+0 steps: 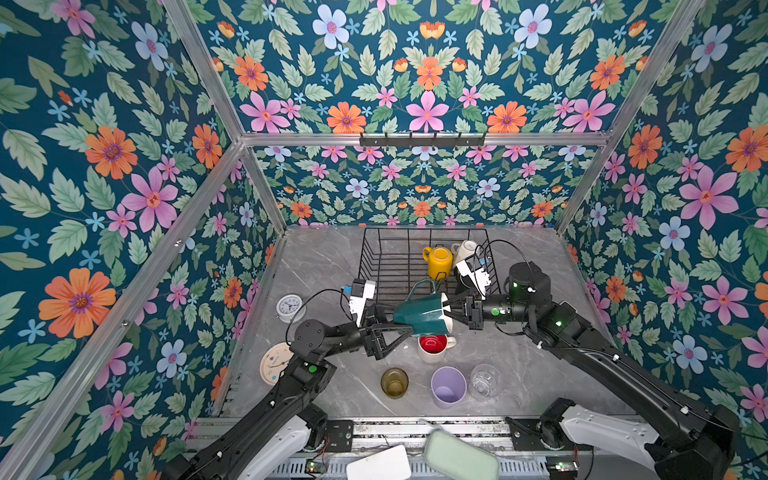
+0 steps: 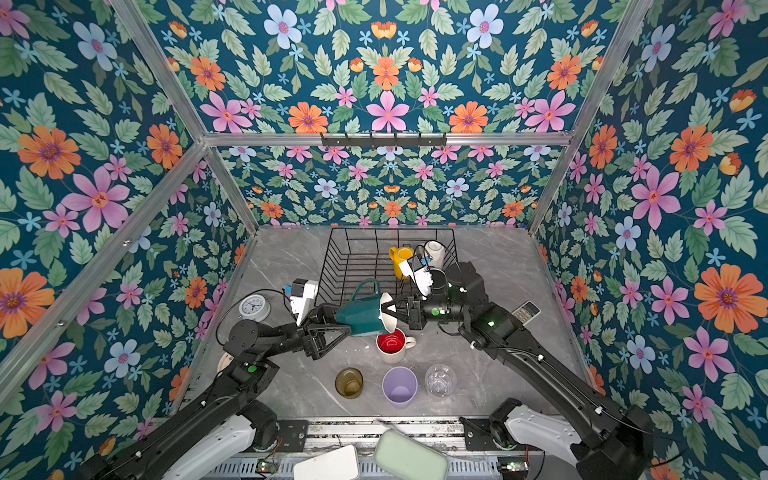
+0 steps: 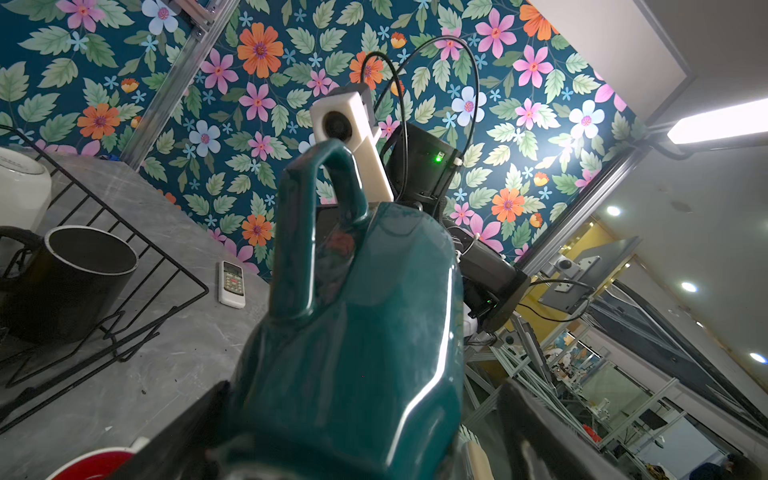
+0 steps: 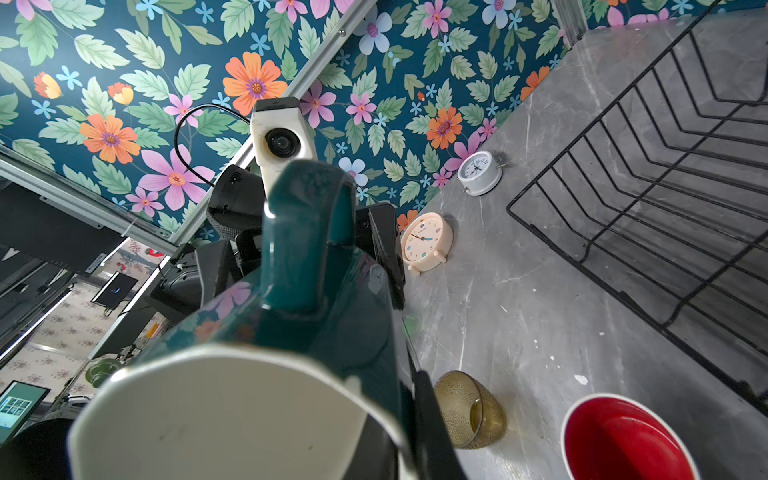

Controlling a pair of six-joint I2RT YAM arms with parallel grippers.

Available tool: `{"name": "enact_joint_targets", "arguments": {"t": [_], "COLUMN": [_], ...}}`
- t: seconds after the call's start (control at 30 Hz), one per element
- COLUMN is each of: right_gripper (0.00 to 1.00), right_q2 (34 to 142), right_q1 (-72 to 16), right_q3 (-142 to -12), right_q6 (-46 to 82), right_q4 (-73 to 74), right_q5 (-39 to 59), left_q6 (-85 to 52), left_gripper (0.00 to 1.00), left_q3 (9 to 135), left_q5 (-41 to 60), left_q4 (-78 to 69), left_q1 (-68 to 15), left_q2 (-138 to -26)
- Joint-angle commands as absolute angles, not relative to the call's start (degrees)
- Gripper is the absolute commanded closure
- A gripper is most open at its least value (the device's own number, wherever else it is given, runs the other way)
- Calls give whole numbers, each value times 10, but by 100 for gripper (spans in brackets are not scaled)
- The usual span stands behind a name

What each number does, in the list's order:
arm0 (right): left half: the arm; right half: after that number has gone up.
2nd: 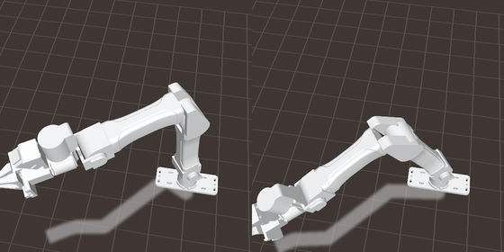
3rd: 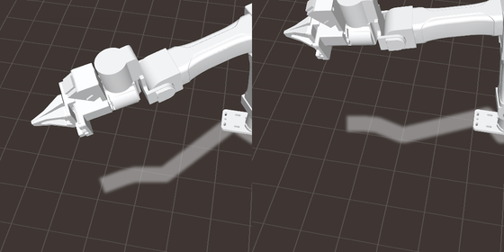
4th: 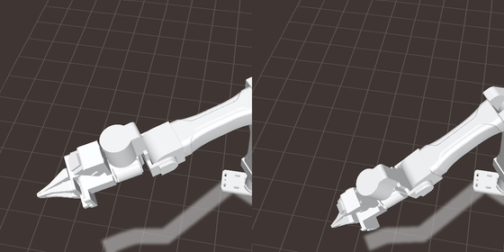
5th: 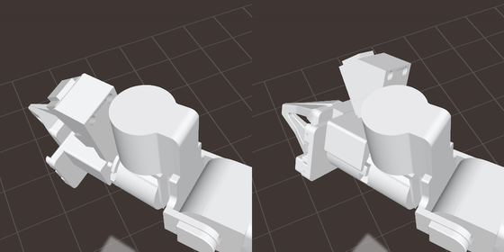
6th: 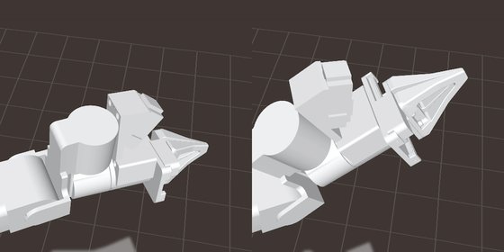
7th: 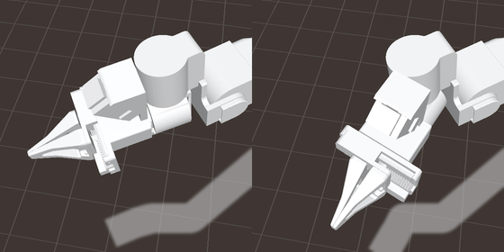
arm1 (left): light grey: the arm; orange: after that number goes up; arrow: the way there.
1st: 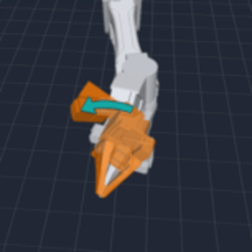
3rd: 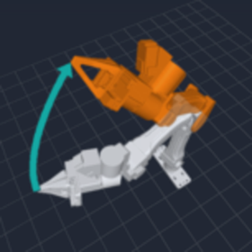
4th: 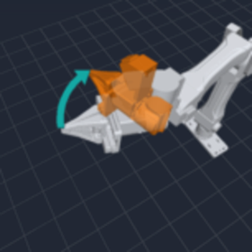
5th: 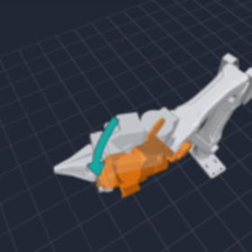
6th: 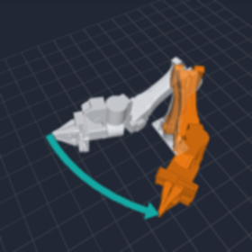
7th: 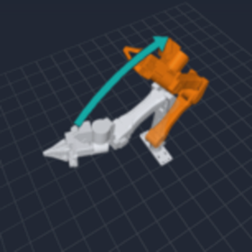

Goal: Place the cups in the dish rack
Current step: 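Grasp the green mug with the left gripper while right holds it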

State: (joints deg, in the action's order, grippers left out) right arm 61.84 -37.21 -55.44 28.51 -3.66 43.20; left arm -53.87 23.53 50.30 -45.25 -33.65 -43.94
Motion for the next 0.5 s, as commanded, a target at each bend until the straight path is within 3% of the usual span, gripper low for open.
{"name": "enact_joint_targets", "arguments": {"t": [0.0, 0.47], "right_gripper": [100, 100], "right_q2": [631, 682], "right_q1": [-389, -410], "right_q3": [-566, -559], "right_q6": [292, 341], "right_q4": [31, 128], "right_q5": [446, 471], "left_q6": [-543, -559], "left_gripper": [1, 3], "left_q3": [236, 228], "left_q5": [517, 531], "left_q4": [-487, -528], "left_q1": [-336, -336], "left_q2": [-437, -426]}}
